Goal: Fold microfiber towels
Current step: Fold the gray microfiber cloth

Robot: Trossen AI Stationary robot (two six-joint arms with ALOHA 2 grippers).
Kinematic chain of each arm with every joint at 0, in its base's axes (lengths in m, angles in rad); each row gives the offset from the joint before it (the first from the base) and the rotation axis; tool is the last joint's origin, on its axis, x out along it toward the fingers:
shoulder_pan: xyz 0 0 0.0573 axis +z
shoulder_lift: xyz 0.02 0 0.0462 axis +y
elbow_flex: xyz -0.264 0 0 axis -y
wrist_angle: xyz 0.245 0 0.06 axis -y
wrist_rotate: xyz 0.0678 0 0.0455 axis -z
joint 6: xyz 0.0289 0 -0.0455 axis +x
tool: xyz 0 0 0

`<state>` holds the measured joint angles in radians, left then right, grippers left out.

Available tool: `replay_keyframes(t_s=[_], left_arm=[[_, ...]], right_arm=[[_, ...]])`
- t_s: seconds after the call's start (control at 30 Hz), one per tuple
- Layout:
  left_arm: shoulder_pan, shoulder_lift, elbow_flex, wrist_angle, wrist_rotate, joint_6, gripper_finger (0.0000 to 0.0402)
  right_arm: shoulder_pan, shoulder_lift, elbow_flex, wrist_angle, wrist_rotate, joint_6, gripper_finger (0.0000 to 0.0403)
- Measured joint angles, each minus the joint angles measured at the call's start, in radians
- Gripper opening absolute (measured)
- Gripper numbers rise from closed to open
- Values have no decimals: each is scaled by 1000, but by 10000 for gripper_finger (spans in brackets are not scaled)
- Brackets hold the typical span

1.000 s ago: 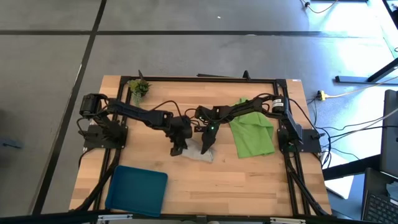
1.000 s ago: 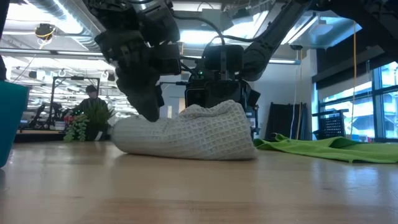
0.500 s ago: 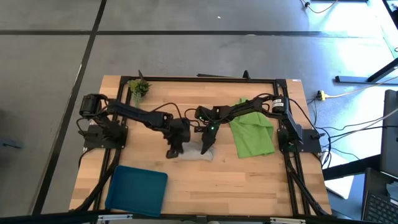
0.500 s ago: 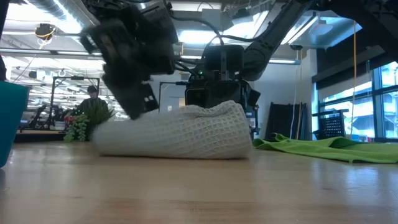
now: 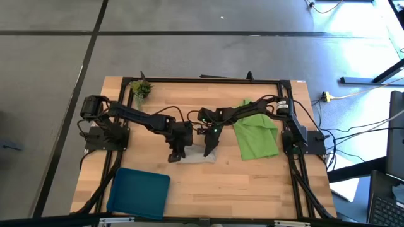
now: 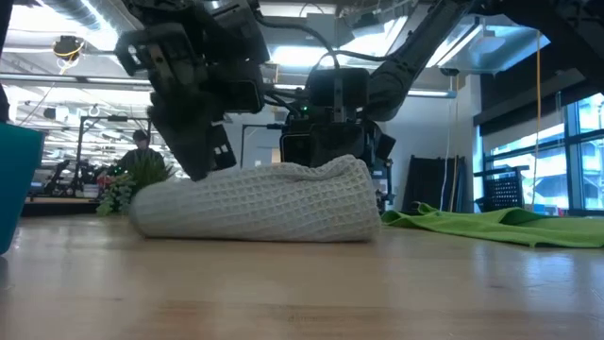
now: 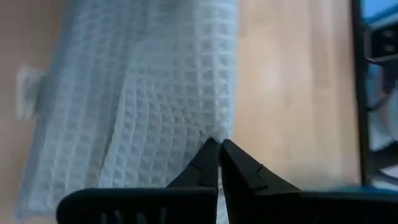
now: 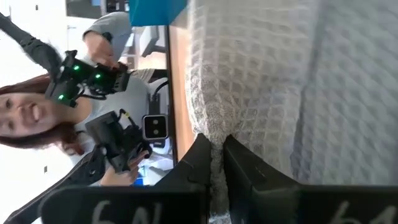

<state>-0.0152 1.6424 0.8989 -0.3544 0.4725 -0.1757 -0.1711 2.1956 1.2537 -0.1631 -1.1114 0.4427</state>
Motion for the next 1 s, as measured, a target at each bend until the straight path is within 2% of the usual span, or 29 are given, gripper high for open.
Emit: replay_keyframes(t_s=[0.1,0.5,0.67,0.83,1.0], left_arm=[[-14,0,0,-14,23,-1,0],[-53,-1,0,-29,6,-7,0],[-53,-1,0,5,-92,-34,0],[-49,-1,0,7,-271,-112,0],[-49,-1,0,7,-344,-139,0]], right_arm=[[1,-1,1,1,43,24,23],[2,-3,3,11,144,101,23],[11,-4,3,7,157,109,23],[21,-5,4,7,170,115,23],[23,-5,4,7,175,119,23]])
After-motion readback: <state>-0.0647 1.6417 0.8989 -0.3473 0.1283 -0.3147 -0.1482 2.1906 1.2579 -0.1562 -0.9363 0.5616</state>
